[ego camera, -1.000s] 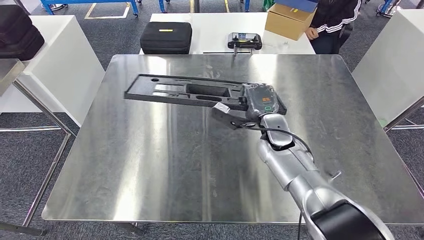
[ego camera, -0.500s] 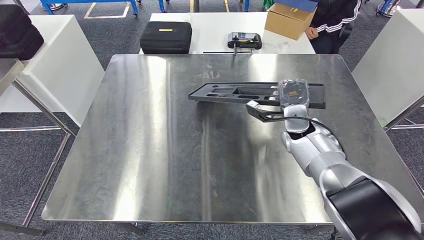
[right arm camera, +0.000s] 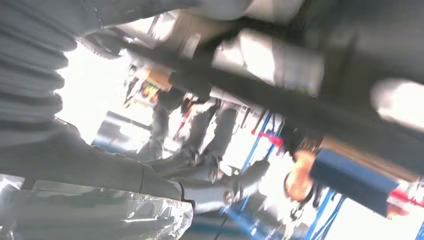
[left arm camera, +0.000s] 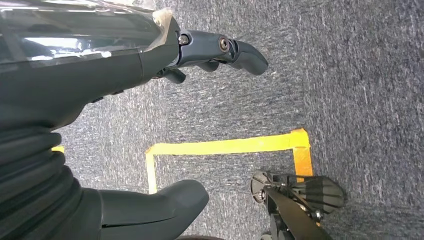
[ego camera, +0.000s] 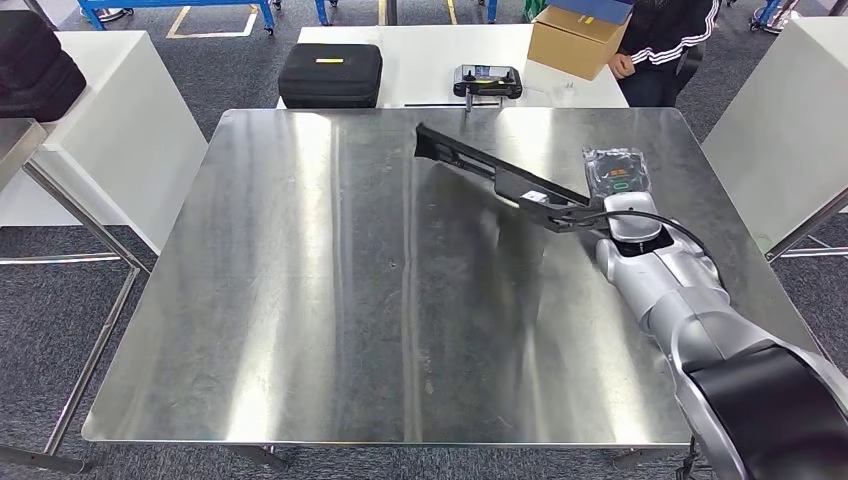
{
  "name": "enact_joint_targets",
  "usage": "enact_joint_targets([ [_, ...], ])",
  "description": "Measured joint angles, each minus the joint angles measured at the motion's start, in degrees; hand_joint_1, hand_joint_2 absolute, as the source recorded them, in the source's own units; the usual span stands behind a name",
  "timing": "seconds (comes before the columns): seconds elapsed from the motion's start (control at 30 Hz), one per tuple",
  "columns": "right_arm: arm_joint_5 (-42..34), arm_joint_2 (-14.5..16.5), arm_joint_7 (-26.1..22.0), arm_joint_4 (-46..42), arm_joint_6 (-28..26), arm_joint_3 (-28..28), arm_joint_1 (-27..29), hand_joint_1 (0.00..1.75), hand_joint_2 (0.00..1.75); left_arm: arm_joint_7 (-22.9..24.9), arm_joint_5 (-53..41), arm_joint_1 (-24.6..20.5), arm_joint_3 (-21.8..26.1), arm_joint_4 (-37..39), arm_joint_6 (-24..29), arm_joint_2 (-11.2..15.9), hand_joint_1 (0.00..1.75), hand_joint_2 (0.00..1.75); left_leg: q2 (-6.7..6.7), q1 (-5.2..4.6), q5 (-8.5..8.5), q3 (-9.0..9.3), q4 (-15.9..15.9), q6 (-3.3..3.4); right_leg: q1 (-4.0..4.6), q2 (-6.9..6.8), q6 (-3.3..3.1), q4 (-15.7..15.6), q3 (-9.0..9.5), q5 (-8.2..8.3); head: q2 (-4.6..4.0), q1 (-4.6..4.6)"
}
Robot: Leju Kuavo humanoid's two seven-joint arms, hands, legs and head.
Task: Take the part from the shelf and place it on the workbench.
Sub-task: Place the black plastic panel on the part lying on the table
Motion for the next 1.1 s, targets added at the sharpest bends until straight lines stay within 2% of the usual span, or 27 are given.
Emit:
enact_joint_targets([
  [0.23, -0.60, -0.02, -1.04, -0.14, 1.22, -2.13, -0.65, 0.00, 0.00, -0.03, 0.05, -0.01, 0.01, 0.00, -0.35, 0.02, 0.00, 1.75, -0.01, -0.01, 0.00, 0.02, 0.01, 0.00, -0.01, 0.00, 0.00, 0.00, 0.03, 0.00, 0.00, -0.01],
  [0.37, -1.20, 0.02, -2.45, -0.16, 3.64, -2.85, -0.93, 0.00, 0.00, -0.05, 0.07, -0.01, 0.01, 0.00, -1.09, 0.04, 0.00, 0.00, -0.01, -0.01, 0.00, 0.01, 0.01, 0.00, -0.01, 0.00, 0.00, 0.00, 0.04, 0.00, 0.00, 0.00],
  [0.63, -2.48, 0.38, -6.31, -0.62, 10.55, -4.43, -2.69, 0.00, 0.00, -0.15, 0.14, -0.03, 0.01, 0.00, -1.65, 0.08, 0.00, 0.00, -0.01, -0.01, 0.00, 0.02, 0.00, 0.00, -0.01, 0.00, 0.00, 0.00, 0.04, 0.00, 0.00, -0.01],
  [0.87, -5.46, 1.81, -9.10, -0.61, 24.22, -5.63, -5.30, 0.00, 0.00, -0.18, -0.07, -0.06, 0.01, 0.00, -2.53, 0.25, 0.00, 0.00, 0.01, 0.00, 0.00, 0.02, 0.00, 0.00, 0.00, 0.00, 0.00, 0.01, 0.04, 0.00, 0.00, 0.00],
  [1.0, -6.03, 2.96, -9.27, -0.83, 29.02, -5.99, -6.98, 0.00, 0.00, -0.18, -0.49, -0.12, -0.03, 0.00, -2.30, 0.34, 0.00, 0.00, 0.00, 0.00, 0.00, 0.03, 0.00, 0.00, 0.00, 0.00, 0.00, 0.01, 0.04, 0.00, 0.00, 0.00],
  [1.1, -7.03, 3.90, -8.81, -1.61, 30.59, -6.03, -7.91, 0.00, 0.00, -0.18, -0.54, -0.13, -0.03, 0.00, -2.13, 0.38, 0.00, 0.00, 0.01, 0.00, 0.00, 0.03, 0.00, 0.00, 0.00, 0.00, 0.00, 0.01, 0.04, 0.00, 0.00, -0.01],
])
